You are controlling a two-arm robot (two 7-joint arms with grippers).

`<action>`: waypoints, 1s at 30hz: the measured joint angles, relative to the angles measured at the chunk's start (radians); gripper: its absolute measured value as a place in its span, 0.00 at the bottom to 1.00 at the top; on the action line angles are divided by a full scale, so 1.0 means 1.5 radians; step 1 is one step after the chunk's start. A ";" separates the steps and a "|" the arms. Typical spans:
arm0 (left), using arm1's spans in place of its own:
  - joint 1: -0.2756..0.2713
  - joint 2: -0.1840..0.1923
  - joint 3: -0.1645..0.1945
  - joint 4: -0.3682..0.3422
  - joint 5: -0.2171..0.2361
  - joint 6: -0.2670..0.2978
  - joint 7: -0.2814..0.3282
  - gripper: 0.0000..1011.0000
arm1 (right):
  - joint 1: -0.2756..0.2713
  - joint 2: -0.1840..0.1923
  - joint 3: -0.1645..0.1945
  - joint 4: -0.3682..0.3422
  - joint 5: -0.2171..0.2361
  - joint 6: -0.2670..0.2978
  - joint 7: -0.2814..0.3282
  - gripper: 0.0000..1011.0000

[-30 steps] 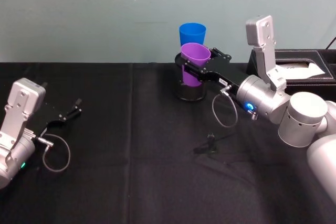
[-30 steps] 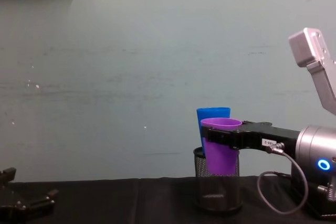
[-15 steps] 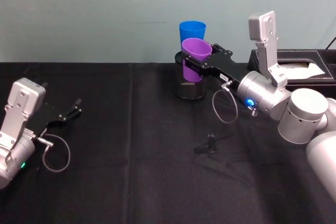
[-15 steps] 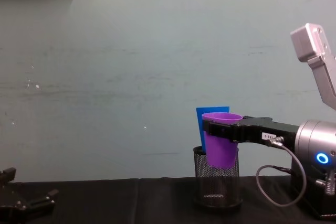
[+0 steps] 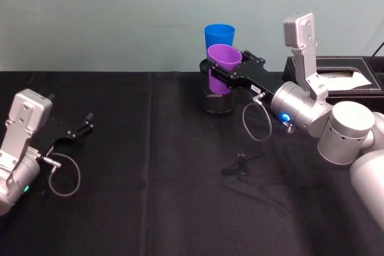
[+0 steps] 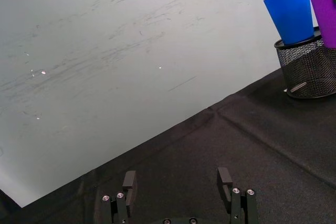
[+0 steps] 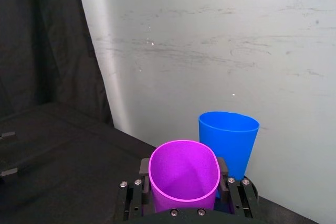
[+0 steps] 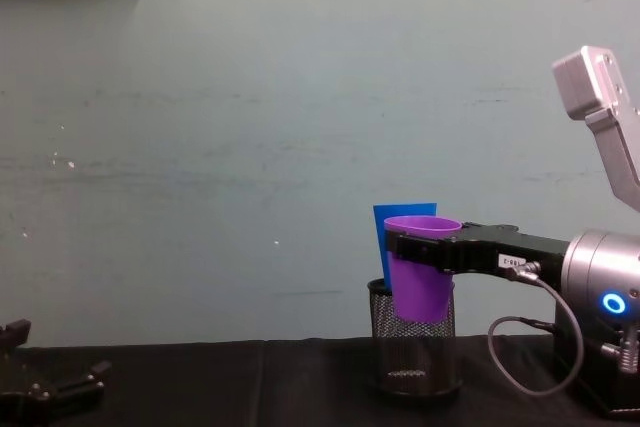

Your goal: Pick up one cup with a gripper and tap it against the other cup.

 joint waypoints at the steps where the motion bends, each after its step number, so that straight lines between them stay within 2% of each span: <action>1: 0.000 0.000 0.000 0.000 0.000 0.000 0.000 0.99 | 0.000 0.000 0.000 0.000 0.000 0.000 0.000 0.71; 30: 0.000 0.000 0.000 0.000 0.000 0.000 0.000 0.99 | 0.001 0.000 0.000 0.001 0.000 -0.001 0.000 0.71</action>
